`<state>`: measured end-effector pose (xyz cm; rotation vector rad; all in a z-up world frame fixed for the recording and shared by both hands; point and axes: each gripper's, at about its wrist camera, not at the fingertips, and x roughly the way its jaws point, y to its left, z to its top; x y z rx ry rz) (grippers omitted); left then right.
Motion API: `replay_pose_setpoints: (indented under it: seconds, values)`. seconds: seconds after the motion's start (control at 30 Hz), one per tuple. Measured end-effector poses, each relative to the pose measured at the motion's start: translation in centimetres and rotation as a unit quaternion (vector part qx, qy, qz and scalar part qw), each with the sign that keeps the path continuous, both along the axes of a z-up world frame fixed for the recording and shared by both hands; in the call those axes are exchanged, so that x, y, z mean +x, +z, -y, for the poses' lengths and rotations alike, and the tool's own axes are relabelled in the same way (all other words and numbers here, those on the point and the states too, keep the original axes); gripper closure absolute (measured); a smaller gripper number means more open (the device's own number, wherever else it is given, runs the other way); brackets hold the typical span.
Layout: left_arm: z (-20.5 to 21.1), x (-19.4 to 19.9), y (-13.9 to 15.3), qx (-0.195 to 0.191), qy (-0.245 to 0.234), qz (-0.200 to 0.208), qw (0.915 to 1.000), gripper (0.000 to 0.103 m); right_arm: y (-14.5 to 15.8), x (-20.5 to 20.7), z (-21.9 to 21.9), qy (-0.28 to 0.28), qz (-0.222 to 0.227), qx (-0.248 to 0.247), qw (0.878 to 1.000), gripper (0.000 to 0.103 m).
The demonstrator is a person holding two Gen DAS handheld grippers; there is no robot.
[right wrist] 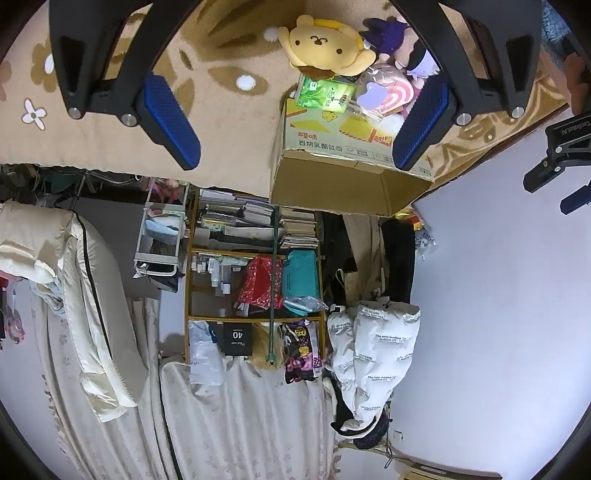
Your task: Organize soft objects
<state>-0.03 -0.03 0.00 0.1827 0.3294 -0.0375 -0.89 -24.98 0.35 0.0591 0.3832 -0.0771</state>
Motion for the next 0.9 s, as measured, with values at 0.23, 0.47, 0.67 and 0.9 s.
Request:
replay_pose_setpoints:
  seconds: [0.23,0.47,0.67,0.9]
  values:
    - [0.0,-0.3,0.0,-0.003,0.001,-0.001,1.0000,0.003,0.1,0.1,-0.2,0.003,0.001,-0.007,1.000,0.000]
    - [0.4,-0.7,0.1,-0.001,0.004,-0.002,1.0000,0.003,0.3,-0.1,0.1,0.001,0.005,-0.003,1.000,0.000]
    - [0.2,0.3,-0.5,0.003,0.003,-0.006,1.0000,0.003,0.4,-0.1,0.2,0.001,0.005,-0.004,1.000,0.000]
    - [0.1,0.4,-0.5,0.003,0.003,-0.006,1.0000,0.003,0.4,-0.1,0.1,0.001,0.006,-0.004,1.000,0.000]
